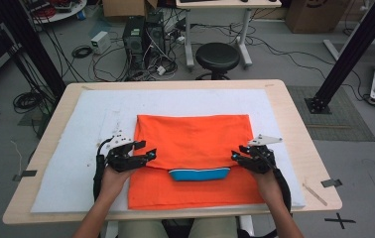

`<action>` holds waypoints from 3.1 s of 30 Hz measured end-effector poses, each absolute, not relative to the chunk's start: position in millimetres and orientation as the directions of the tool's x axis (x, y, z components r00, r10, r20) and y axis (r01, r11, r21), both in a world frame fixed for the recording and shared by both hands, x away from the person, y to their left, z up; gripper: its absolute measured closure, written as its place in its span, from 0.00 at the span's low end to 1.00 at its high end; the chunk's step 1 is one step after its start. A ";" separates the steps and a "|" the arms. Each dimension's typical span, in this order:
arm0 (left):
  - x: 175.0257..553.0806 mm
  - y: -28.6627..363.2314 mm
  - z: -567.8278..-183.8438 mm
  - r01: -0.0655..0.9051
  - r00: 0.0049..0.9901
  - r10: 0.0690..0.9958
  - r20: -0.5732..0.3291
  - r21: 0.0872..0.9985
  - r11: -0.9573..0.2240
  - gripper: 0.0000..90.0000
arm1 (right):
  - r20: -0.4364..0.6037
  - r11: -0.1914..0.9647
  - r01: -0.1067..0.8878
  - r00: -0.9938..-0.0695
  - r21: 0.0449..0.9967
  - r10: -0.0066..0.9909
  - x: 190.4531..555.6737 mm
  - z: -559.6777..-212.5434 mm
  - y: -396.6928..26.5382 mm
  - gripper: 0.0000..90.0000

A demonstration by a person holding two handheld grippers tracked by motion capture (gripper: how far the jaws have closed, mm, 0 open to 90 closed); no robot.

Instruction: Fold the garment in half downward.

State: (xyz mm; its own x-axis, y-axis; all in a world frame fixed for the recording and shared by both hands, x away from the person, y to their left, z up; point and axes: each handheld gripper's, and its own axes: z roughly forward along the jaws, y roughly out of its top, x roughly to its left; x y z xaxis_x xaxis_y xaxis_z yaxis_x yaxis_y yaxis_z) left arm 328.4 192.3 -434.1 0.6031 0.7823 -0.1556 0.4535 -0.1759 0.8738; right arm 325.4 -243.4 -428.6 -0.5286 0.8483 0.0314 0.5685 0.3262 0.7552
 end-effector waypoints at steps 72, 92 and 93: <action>353.9 221.8 -423.0 0.501 0.505 0.844 -0.181 0.858 -0.116 0.38 | 0.015 0.249 0.573 -0.416 0.781 0.909 328.7 -412.0 -286.9 0.67; 435.8 217.7 -450.7 0.584 0.421 0.890 -0.174 0.803 -0.119 0.38 | 0.060 0.196 0.696 -0.326 0.690 0.943 432.2 -428.7 -287.5 0.56; 436.9 217.3 -453.0 0.595 0.418 0.892 -0.172 0.794 -0.126 0.38 | 0.068 0.192 0.703 -0.324 0.685 0.944 434.6 -431.2 -286.4 0.56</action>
